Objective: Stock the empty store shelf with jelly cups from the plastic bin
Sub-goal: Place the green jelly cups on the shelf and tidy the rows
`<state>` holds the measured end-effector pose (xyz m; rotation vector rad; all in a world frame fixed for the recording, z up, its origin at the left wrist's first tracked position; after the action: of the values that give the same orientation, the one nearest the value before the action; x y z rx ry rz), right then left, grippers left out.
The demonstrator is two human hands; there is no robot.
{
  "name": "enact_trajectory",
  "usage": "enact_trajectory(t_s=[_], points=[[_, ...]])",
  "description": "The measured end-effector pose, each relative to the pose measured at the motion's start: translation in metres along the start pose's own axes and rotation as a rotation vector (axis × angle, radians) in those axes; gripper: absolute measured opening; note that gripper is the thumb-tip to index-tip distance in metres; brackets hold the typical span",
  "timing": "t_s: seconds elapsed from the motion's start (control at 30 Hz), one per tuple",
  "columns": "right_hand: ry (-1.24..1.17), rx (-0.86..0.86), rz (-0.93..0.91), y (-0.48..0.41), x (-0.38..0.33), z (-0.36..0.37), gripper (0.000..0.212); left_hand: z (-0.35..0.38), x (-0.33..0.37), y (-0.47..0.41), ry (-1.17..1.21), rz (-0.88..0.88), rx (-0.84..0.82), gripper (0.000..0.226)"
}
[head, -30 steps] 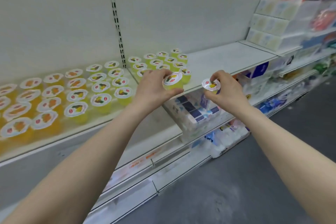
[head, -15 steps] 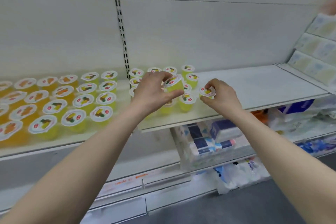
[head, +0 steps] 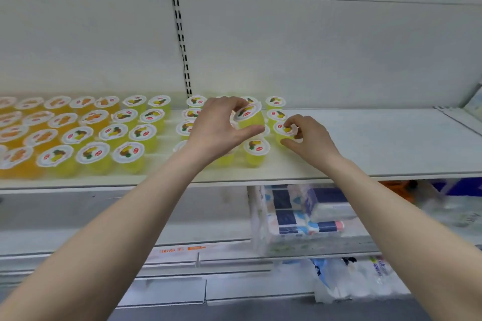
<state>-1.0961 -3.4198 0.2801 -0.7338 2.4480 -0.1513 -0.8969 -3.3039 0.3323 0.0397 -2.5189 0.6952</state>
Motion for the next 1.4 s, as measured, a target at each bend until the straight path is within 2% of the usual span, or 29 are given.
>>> enact_trajectory(t_s=[0.13, 0.23, 0.47, 0.73, 1.07, 1.27, 1.4], points=[[0.053, -0.042, -0.100, 0.004, 0.009, -0.015, 0.038, 0.010, 0.022, 0.000, -0.046, 0.089, 0.007, 0.058], [0.155, -0.052, -0.138, 0.005, 0.015, -0.027, 0.045, 0.027, 0.042, 0.001, -0.182, 0.188, -0.039, 0.057], [0.256, -0.009, -0.154, 0.007, 0.029, -0.044, 0.044, 0.066, 0.054, 0.008, -0.409, 0.283, -0.141, 0.059], [0.267, 0.009, -0.172, 0.000, 0.037, -0.042, 0.043, 0.082, 0.053, 0.008, -0.519, 0.269, -0.207, 0.064], [0.230, 0.027, -0.262, -0.021, 0.026, -0.038, 0.038, 0.071, 0.047, 0.011, -0.478, 0.234, -0.112, 0.065], [0.200, 0.053, -0.209, -0.056, 0.008, -0.032, 0.037, 0.037, 0.010, -0.040, -0.356, 0.064, -0.111, 0.046], [0.252, 0.010, -0.115, -0.080, -0.008, -0.018, 0.039, 0.030, -0.025, -0.083, -0.381, 0.041, -0.191, 0.035]])
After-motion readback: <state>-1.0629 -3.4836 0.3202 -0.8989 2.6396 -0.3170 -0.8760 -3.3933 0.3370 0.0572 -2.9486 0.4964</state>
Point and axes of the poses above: each hand's wrist, its own y-axis away from the middle knuckle, its own z-axis out of the palm, x = y × z, the point moved 3 cm from there along -y, towards the middle knuckle, and after that the axes turned 2 degrees about z, right-handed, at the moved point
